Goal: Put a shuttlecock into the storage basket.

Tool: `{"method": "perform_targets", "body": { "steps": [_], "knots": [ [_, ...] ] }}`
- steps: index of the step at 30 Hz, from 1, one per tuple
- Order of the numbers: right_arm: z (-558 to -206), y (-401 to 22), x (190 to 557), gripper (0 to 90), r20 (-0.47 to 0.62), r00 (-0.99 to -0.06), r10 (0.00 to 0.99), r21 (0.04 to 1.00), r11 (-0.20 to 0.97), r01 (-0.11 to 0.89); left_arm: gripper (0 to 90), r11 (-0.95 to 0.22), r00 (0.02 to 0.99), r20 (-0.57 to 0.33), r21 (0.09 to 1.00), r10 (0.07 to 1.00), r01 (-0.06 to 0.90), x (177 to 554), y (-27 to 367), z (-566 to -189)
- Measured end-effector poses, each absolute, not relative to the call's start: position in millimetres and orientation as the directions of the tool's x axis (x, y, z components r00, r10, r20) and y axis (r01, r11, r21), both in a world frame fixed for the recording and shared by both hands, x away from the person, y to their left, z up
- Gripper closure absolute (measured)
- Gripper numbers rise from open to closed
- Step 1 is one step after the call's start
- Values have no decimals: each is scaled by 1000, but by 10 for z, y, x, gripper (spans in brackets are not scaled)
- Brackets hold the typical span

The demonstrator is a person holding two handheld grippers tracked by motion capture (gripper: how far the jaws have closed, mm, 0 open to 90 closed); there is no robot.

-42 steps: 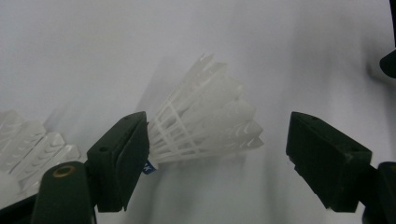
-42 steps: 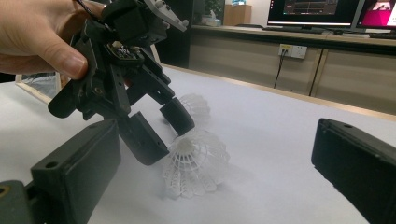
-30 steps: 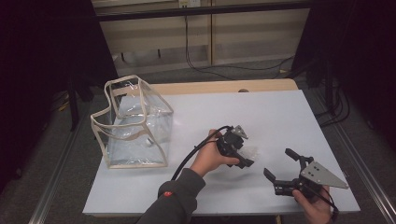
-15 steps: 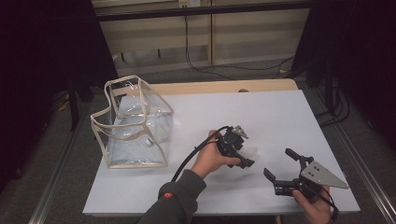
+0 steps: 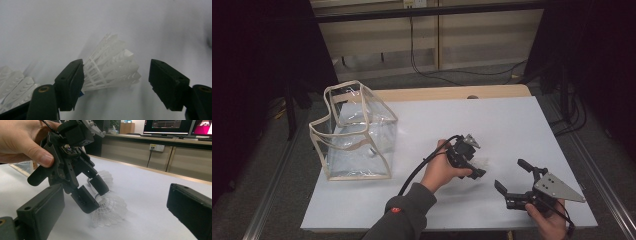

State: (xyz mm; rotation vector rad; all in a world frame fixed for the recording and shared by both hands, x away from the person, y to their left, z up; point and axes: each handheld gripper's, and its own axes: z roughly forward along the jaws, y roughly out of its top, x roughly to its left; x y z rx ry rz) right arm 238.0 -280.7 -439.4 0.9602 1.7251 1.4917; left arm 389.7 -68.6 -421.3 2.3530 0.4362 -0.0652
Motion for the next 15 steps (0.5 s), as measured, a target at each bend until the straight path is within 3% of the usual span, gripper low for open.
{"method": "perform_targets", "body": {
  "steps": [15],
  "knots": [
    [-4393, -2812, 2380, 13, -14, -516, 857, 991, 82, 109, 567, -690, 937, -219, 634, 271, 348, 3859, -615, -4162]
  ]
}}
